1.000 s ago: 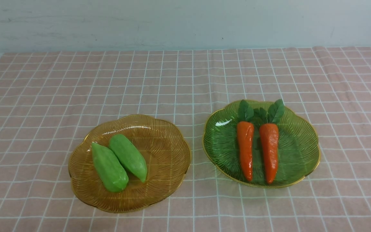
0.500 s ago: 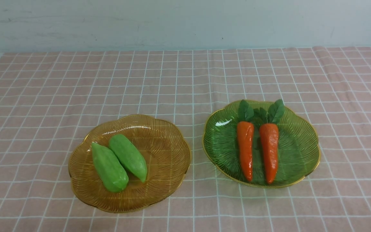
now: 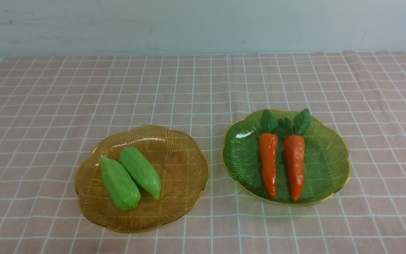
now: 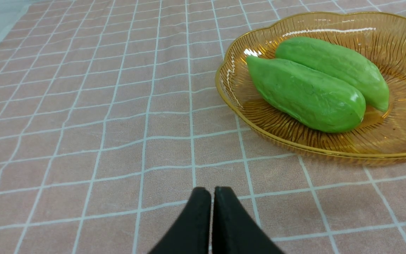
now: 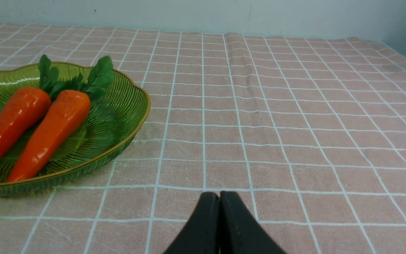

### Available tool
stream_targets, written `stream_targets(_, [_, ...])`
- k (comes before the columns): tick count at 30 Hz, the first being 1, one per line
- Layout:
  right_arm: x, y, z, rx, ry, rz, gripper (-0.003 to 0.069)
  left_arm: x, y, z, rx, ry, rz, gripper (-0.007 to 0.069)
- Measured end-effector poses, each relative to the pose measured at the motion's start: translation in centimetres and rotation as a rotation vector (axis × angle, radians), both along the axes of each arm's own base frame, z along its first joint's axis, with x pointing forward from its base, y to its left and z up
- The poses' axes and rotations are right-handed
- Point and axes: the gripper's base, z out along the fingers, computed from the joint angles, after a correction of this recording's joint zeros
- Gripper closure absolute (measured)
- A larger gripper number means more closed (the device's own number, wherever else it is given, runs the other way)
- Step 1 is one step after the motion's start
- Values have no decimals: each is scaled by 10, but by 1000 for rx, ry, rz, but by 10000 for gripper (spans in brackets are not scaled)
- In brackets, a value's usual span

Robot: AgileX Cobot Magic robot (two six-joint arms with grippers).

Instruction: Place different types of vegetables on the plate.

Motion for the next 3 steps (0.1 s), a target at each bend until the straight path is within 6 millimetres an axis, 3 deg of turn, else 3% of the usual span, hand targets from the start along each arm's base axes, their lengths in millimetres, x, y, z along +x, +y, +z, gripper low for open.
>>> stream_targets(3, [0, 0, 0, 2, 0, 0, 666, 0, 0, 0, 0, 0, 0, 628])
